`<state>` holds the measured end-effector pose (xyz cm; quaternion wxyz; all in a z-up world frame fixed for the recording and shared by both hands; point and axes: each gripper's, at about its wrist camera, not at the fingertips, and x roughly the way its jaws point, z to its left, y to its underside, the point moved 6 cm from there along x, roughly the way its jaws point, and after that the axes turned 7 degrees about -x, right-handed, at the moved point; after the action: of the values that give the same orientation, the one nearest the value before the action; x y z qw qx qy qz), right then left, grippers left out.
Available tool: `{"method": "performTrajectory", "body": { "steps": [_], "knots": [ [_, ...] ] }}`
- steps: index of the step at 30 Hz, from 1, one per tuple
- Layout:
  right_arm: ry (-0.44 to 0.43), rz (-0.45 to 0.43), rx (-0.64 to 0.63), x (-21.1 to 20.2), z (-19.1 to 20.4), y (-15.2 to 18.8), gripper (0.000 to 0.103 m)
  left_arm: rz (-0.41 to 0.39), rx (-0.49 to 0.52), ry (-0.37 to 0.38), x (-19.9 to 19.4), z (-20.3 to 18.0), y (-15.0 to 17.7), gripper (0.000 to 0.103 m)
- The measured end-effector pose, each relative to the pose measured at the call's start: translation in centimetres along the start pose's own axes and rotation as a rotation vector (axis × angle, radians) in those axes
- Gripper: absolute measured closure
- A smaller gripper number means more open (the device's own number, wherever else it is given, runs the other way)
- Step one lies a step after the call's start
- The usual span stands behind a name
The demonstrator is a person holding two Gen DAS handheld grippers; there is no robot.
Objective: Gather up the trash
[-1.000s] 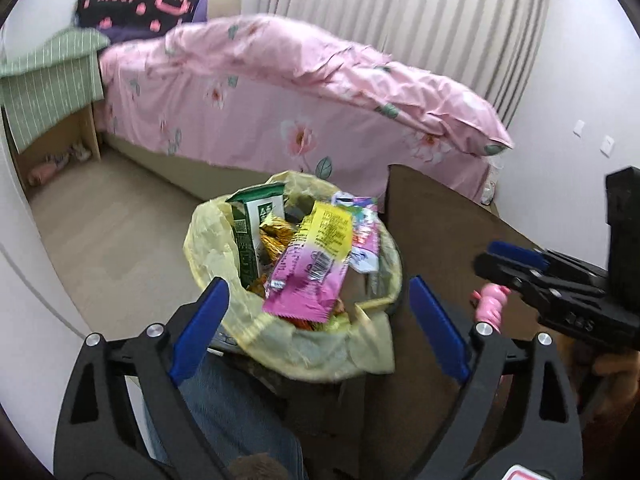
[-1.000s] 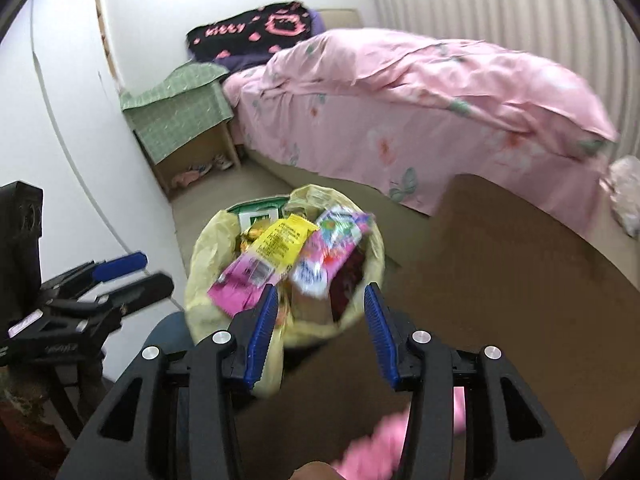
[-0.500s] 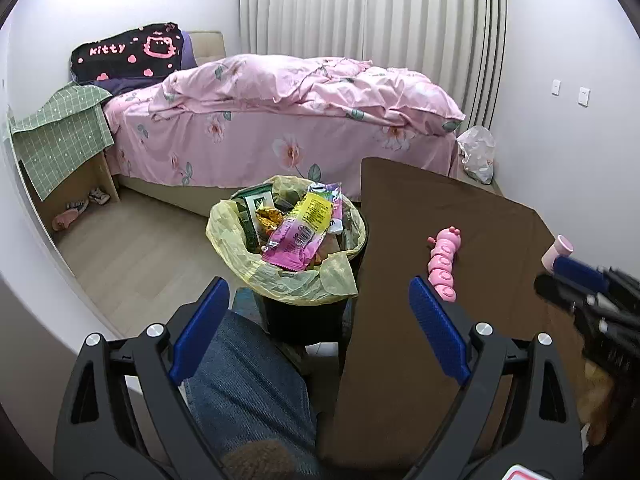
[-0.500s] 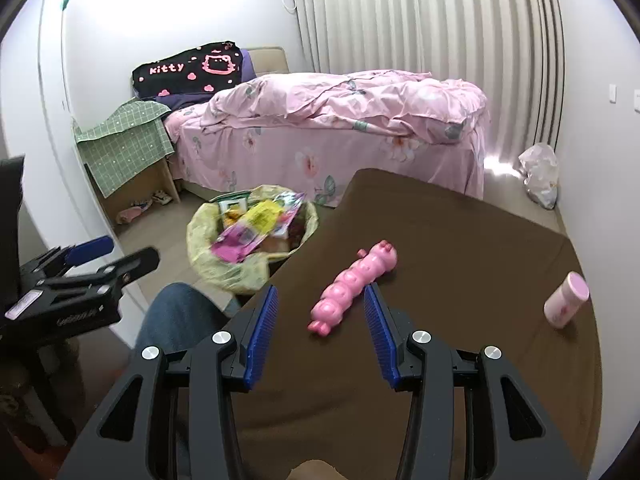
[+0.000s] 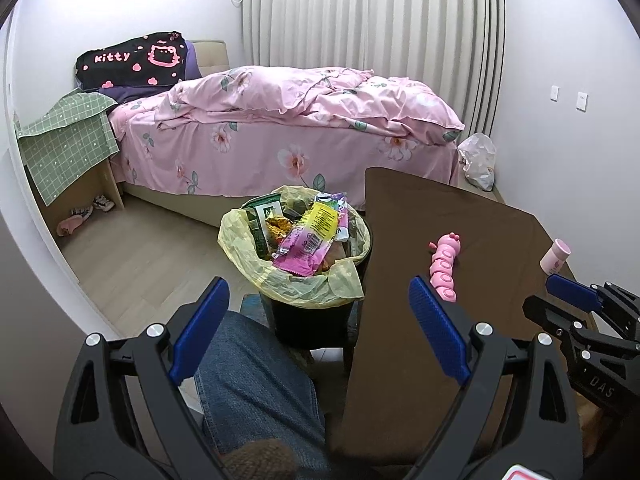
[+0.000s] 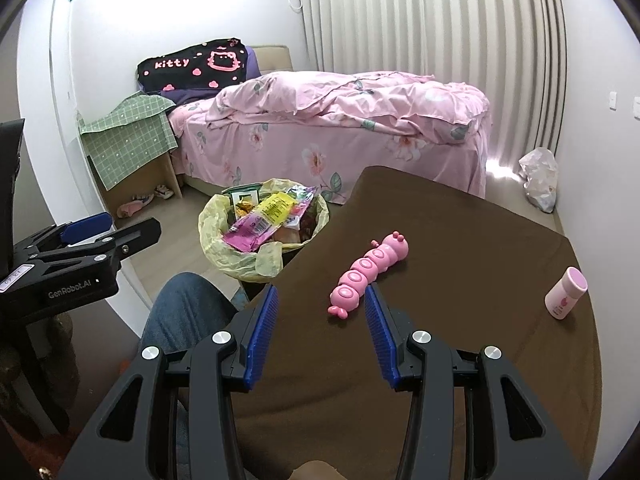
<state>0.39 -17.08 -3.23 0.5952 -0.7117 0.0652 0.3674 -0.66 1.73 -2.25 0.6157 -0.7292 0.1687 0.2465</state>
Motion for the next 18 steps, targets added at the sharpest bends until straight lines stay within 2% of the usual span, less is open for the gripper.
{"method": "performTrajectory", "body": {
  "steps": [18],
  "knots": [
    [-0.015, 0.005, 0.015, 0.27, -0.20, 0.07, 0.060, 0.021, 0.027, 0.005, 0.65, -0.25, 0.42, 0.016]
  ]
}}
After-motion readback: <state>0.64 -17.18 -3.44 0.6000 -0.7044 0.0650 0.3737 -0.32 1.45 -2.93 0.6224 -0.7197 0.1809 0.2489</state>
